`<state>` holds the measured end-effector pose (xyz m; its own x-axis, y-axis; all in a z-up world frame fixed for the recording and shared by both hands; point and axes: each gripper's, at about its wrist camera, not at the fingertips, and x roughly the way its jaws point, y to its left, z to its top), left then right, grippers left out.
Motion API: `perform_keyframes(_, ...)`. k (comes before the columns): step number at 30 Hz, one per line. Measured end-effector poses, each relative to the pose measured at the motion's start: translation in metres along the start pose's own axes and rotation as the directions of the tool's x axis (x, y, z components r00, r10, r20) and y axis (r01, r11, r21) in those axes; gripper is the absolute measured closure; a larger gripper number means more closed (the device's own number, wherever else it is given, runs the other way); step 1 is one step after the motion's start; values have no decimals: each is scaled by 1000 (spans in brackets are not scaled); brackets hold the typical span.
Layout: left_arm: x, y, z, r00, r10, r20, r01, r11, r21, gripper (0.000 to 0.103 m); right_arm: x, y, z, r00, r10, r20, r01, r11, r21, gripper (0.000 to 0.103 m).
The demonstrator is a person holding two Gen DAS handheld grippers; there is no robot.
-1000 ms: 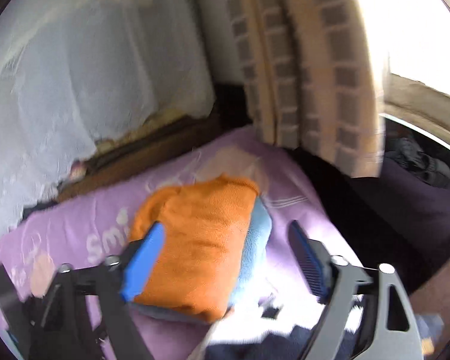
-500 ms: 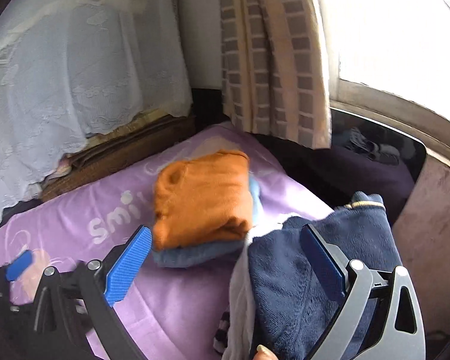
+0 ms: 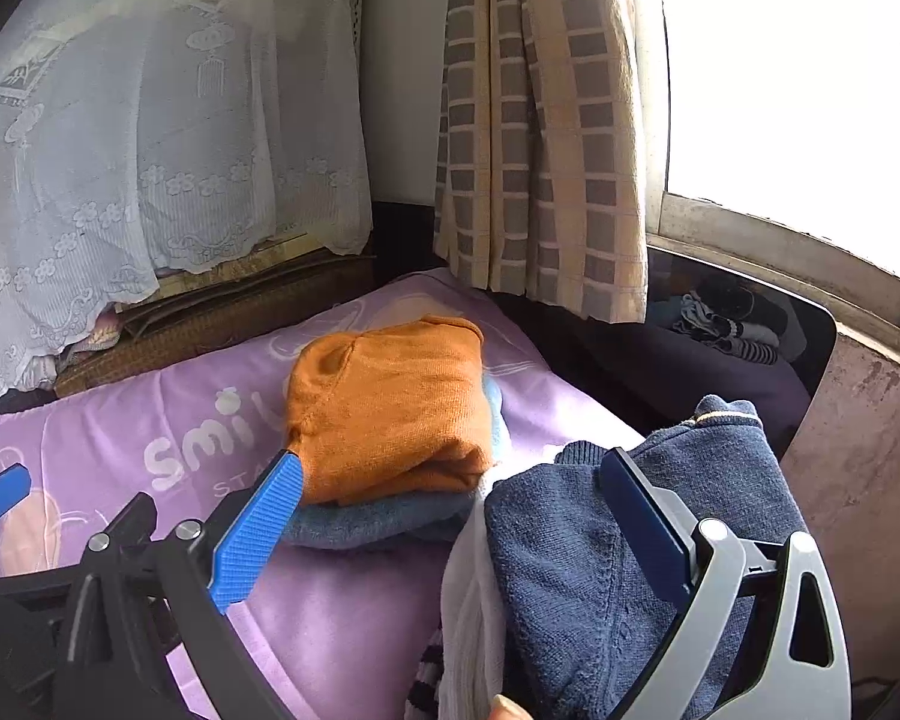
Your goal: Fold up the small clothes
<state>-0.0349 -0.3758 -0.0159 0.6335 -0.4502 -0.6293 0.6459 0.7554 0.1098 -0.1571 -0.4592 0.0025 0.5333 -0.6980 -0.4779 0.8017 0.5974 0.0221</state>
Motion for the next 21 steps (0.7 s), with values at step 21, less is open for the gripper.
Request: perform_keyframes(21, 3, 6, 0, 1000, -20, -20, 19, 1000, -23, 5, -5, 2, -4, 1000, 20, 24, -20, 999, 29, 3)
